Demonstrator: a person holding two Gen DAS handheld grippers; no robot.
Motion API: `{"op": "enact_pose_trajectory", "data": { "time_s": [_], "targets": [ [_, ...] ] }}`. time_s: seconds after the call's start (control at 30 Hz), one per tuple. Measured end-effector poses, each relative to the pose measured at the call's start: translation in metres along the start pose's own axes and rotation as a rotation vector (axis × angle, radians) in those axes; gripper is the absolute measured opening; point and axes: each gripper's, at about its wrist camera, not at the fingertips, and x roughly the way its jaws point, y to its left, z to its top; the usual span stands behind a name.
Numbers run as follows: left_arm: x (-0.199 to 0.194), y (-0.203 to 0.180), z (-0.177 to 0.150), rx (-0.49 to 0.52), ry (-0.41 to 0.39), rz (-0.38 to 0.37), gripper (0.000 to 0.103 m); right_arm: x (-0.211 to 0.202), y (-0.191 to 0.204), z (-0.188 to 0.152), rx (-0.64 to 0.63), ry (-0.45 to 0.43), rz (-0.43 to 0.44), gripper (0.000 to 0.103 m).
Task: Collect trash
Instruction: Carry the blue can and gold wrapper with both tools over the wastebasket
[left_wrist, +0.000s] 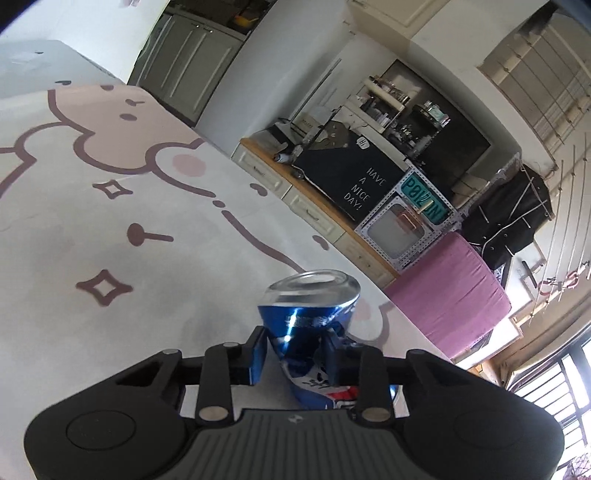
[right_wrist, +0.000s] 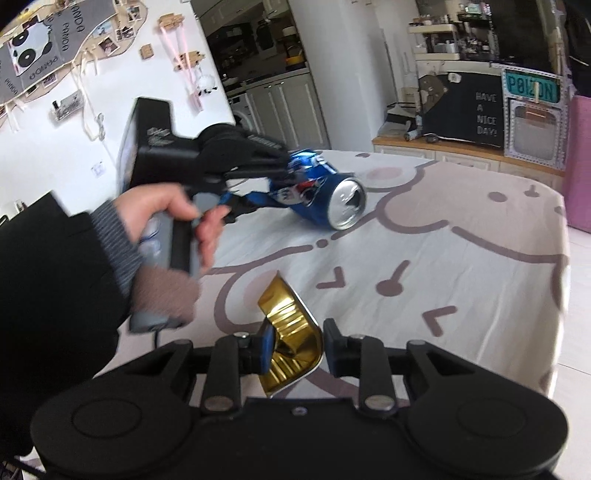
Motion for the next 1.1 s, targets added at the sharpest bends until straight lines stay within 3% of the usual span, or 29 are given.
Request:
{"op": "enact_pose_trajectory", "data": {
  "time_s": [0.43,0.93,1.1],
  "targets": [
    [-0.077,-0.008,-0.041,0.065,-0.031,-0.016,0.029,-0.033,0.001,-0.012,0.053,-0.056,-0.084,0.028],
    [-0.193,0.010,-0.114,-0.004,-0.050,-0.078,0.028,-0.091,0.025,-0.060,0.080,-0.123,-0.152,0.028],
    [-0.231,0.009,-0.139,0.030,-0.065,-0.079,0.028,-0.115,0.035,-0.079,0.086,-0.151,-0.177,0.028]
  ]
}}
